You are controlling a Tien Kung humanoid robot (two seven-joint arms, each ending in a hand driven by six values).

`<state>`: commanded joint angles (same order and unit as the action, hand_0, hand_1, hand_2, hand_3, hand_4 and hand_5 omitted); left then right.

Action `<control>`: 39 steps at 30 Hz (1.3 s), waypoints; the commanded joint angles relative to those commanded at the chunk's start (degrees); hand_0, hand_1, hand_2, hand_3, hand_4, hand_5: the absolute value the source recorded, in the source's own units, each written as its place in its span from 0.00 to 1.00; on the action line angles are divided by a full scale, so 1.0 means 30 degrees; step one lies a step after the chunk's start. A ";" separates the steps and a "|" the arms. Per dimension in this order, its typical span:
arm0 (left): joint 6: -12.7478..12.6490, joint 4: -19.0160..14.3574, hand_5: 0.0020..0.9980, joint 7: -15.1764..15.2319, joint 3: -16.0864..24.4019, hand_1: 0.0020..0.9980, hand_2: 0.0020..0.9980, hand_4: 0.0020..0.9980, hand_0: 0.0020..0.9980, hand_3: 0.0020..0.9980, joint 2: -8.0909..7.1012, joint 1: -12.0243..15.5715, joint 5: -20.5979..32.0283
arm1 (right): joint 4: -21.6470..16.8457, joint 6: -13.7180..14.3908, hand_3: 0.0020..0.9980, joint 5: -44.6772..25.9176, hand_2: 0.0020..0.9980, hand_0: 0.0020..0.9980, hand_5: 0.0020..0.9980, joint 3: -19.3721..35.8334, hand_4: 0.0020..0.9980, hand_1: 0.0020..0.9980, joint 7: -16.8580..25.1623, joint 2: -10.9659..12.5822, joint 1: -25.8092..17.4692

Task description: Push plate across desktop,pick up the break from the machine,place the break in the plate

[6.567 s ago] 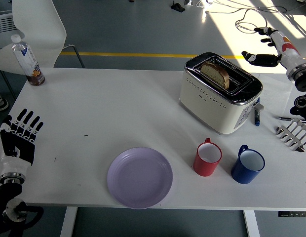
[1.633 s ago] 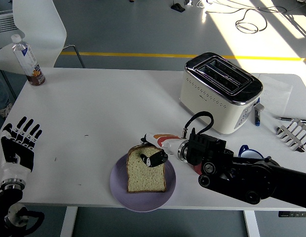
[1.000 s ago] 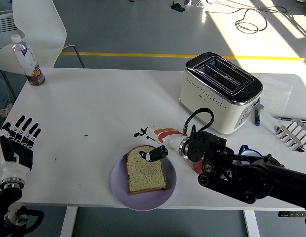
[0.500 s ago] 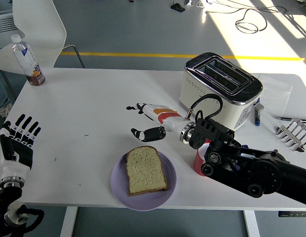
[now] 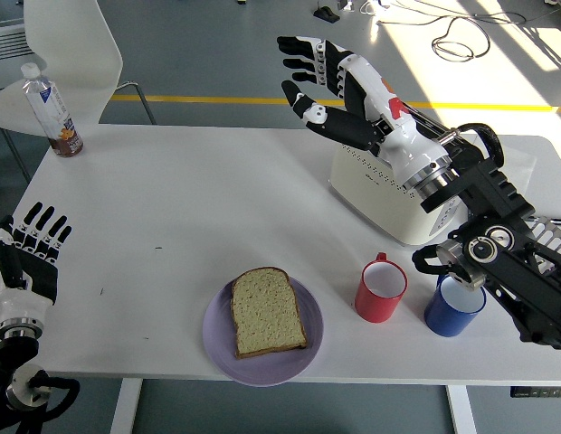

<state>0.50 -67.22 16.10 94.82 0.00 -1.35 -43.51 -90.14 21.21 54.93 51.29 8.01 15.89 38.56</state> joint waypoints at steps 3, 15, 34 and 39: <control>0.0006 0.0045 1.00 -0.0023 0.0145 0.76 0.81 0.53 0.79 0.77 0.0000 0.0003 -0.0001 | 0.0566 0.0479 0.78 -0.2152 0.82 0.79 0.37 0.2486 0.59 0.78 0.0441 0.0073 -0.1479; -0.0003 -0.0030 1.00 -0.0007 0.0258 0.76 0.81 0.53 0.79 0.77 0.0000 0.0064 0.0023 | 0.1921 -0.0210 0.82 -0.5876 0.85 0.83 0.40 1.2099 0.57 0.80 0.0865 0.0128 -0.7064; -0.0005 -0.0080 1.00 -0.0035 -0.0017 0.76 0.81 0.53 0.79 0.76 0.0000 0.0131 0.0014 | 0.4802 -0.2397 0.77 -0.7548 0.79 0.80 0.48 1.2988 0.54 0.77 0.0663 -0.1021 -1.1562; -0.0012 -0.0075 1.00 -0.0048 0.0070 0.76 0.81 0.53 0.79 0.76 0.0000 0.0077 0.0019 | 0.5199 -0.2690 0.77 -0.7287 0.79 0.80 0.48 1.3050 0.54 0.77 0.0459 -0.1205 -1.1648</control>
<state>0.47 -67.44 15.96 95.03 0.00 -1.12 -43.45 -74.54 13.14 33.07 90.44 9.38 12.27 3.62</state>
